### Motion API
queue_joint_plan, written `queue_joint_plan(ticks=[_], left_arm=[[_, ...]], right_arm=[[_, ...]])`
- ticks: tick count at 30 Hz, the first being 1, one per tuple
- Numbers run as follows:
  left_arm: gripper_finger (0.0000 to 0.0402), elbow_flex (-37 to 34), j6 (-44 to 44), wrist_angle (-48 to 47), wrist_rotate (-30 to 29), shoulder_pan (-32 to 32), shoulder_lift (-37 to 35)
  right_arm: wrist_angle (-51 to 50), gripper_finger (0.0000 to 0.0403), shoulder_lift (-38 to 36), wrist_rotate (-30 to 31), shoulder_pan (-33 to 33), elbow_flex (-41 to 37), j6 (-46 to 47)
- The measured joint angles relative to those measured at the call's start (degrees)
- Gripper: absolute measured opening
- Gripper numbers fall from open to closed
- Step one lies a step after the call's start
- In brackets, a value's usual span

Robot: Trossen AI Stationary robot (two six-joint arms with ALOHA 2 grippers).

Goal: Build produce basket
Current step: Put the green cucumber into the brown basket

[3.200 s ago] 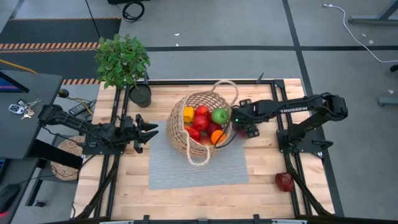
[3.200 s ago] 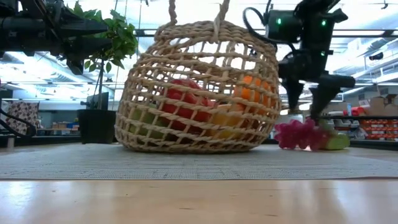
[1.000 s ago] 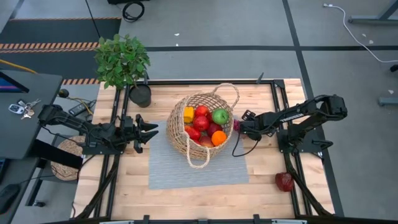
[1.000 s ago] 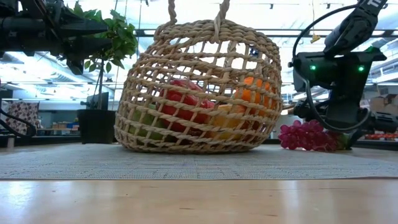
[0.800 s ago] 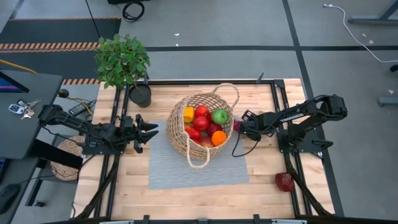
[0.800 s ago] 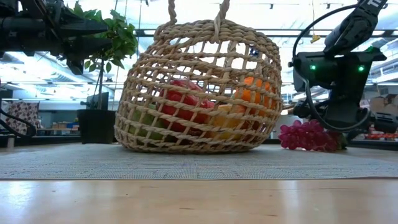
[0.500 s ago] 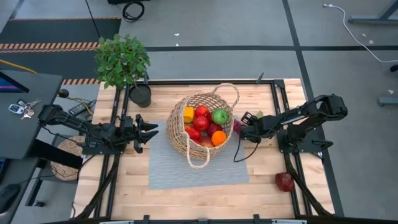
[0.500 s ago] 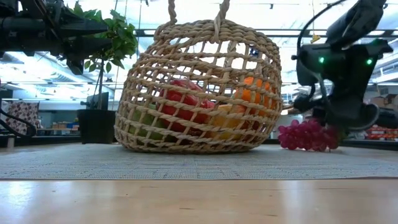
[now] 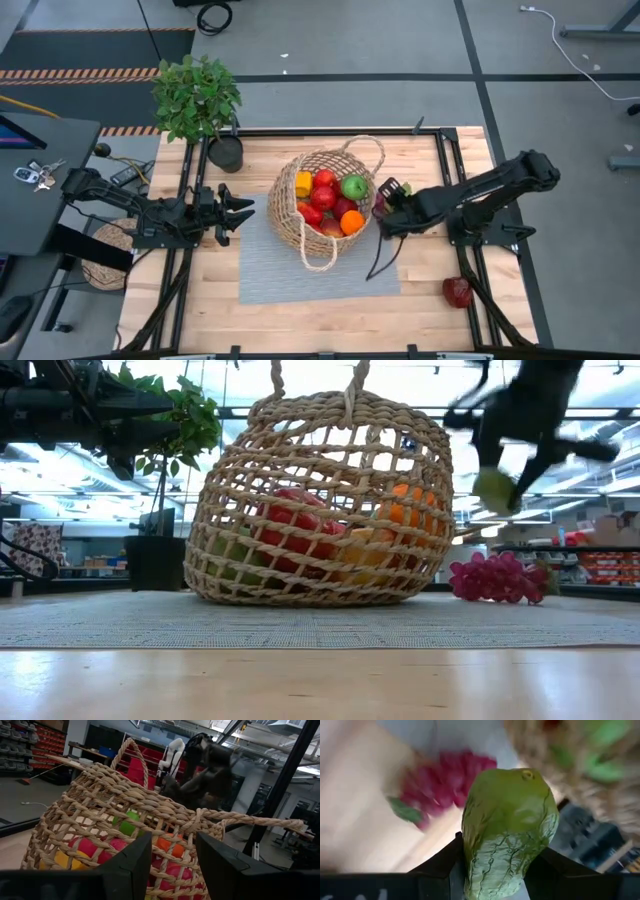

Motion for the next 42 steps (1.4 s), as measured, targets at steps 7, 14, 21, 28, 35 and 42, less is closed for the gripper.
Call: queue_joint_plan(ticks=[7,14,21,28,35,42], left_arm=[[0.0160,0.00,0.01,-0.02,0.00,0.01,0.01],[0.0160,0.00,0.00,-0.02,0.00,0.01,0.01],[0.0160,0.00,0.00,0.00,0.00,0.00,-0.01],[0.0160,0.00,-0.01,0.00,0.00,0.00,0.01],[0.0160,0.00,0.00,-0.02,0.00,-0.01,0.01],[0.0160,0.00,0.00,-0.02,0.00,0.01,0.01]], right_arm=[[-2.15,0.0164,0.00,-8.60,8.65,11.67,8.84],[2.87,0.0164,0.00,-8.09,11.92,23.16,16.63],[16.55,0.0164,-0.02,-5.10,10.77,29.40,23.22],[34.24,0.0164,-0.02,-4.63,6.84,29.76,20.09],[34.37,0.0164,-0.02,-5.64,1.88,29.76,18.79],[34.44,0.0164,-0.04,-11.61,-3.04,27.51,16.88]])
